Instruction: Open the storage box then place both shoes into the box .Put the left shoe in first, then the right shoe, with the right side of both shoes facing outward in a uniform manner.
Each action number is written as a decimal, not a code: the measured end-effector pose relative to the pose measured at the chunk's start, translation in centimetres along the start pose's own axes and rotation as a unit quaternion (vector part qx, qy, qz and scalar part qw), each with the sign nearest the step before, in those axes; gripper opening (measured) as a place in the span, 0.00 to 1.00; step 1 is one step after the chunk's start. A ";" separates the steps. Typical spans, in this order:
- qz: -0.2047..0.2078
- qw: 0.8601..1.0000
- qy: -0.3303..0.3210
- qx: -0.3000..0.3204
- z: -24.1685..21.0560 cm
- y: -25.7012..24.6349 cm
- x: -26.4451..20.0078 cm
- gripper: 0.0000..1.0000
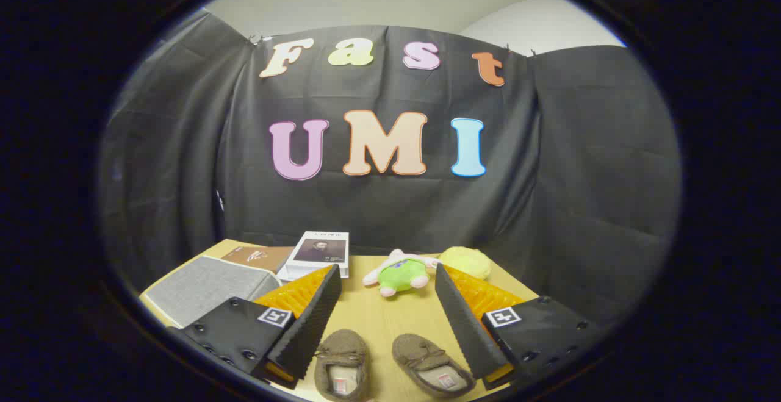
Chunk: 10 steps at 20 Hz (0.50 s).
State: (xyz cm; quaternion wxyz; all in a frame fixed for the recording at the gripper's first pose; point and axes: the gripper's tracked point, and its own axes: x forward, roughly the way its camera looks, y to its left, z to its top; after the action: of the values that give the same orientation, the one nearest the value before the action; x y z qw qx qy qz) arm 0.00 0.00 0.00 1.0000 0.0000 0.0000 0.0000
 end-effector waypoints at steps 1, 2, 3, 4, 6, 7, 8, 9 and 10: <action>0.003 1.000 0.000 0.006 -0.1 0.0 0.0 0.95; 0.005 1.000 0.003 0.013 -0.4 -0.1 -0.1 0.95; 0.006 1.000 0.005 0.021 -0.5 -0.1 -0.1 0.95; 0.008 0.999 0.006 0.031 -0.6 -0.3 -0.2 0.95; 0.013 0.998 0.002 0.054 -0.5 -0.3 -0.3 0.95; 0.014 0.998 0.000 0.066 -0.4 -0.3 -0.3 0.95; 0.014 0.997 -0.004 0.075 -0.4 -0.4 -0.5 0.95; 0.013 0.997 -0.004 0.080 -0.6 -0.5 -0.4 0.95; 0.013 0.996 0.002 0.086 -0.9 -0.6 -0.4 0.95</action>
State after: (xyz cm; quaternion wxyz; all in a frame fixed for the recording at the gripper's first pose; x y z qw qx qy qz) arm -0.40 -0.56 -0.91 0.9962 0.0856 0.0018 0.0126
